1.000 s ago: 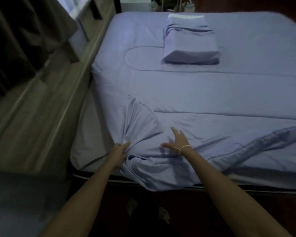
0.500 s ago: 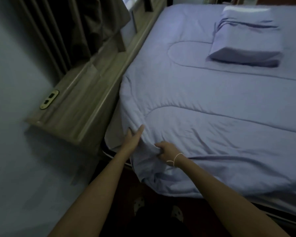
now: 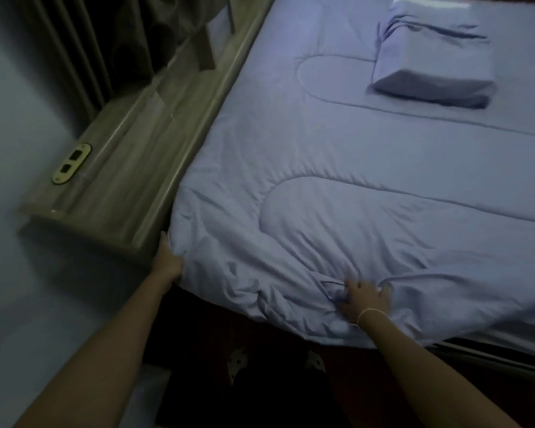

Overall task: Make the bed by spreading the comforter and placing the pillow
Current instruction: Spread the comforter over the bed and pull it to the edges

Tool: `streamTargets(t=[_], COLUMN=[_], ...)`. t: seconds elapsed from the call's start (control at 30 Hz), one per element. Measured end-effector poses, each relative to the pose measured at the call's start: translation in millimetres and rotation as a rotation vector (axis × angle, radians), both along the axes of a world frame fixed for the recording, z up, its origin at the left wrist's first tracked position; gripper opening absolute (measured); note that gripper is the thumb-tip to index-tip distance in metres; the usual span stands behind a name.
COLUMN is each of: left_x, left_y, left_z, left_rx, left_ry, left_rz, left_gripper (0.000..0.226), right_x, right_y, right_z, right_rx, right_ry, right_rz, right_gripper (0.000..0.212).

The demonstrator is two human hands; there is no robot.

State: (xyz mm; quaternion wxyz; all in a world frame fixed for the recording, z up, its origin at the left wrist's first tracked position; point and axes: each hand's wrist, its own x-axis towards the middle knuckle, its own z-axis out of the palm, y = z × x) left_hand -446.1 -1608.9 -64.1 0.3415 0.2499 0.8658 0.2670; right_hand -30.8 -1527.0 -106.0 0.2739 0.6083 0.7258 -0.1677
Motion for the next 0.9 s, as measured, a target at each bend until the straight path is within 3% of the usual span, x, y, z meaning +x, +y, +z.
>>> streamTargets(t=[0.07, 0.2, 0.3, 0.43, 0.63, 0.9], left_x=[-23, -52, -66, -68, -61, -63], left_y=[-18, -41, -52, -64, -57, -34], left_z=[-6, -4, 6, 5, -8, -39], left_rx=[-0.040, -0.067, -0.070, -0.080, 0.017, -0.016], left_ry=[0.046, 0.048, 0.002, -0.038, 0.041, -0.007], left_rz=[-0.075, -0.157, -0.228, -0.239, -0.329, -0.441], left_gripper=[0.071, 0.063, 0.082, 0.095, 0.056, 0.059], right_x=[-10, -39, -58, -75, -128, -195], right_y=[-17, -42, -64, -76, -82, -68], right_z=[-7, -14, -22, -30, -15, -8], right_rx=[0.058, -0.002, -0.115, -0.187, -0.172, -0.118], right_ry=[0.002, 0.067, 0.062, 0.026, 0.215, 0.325], right_rz=[-0.033, -0.206, -0.280, -0.340, -0.245, -0.137], right_gripper=[0.037, 0.033, 0.038, 0.065, 0.071, 0.074])
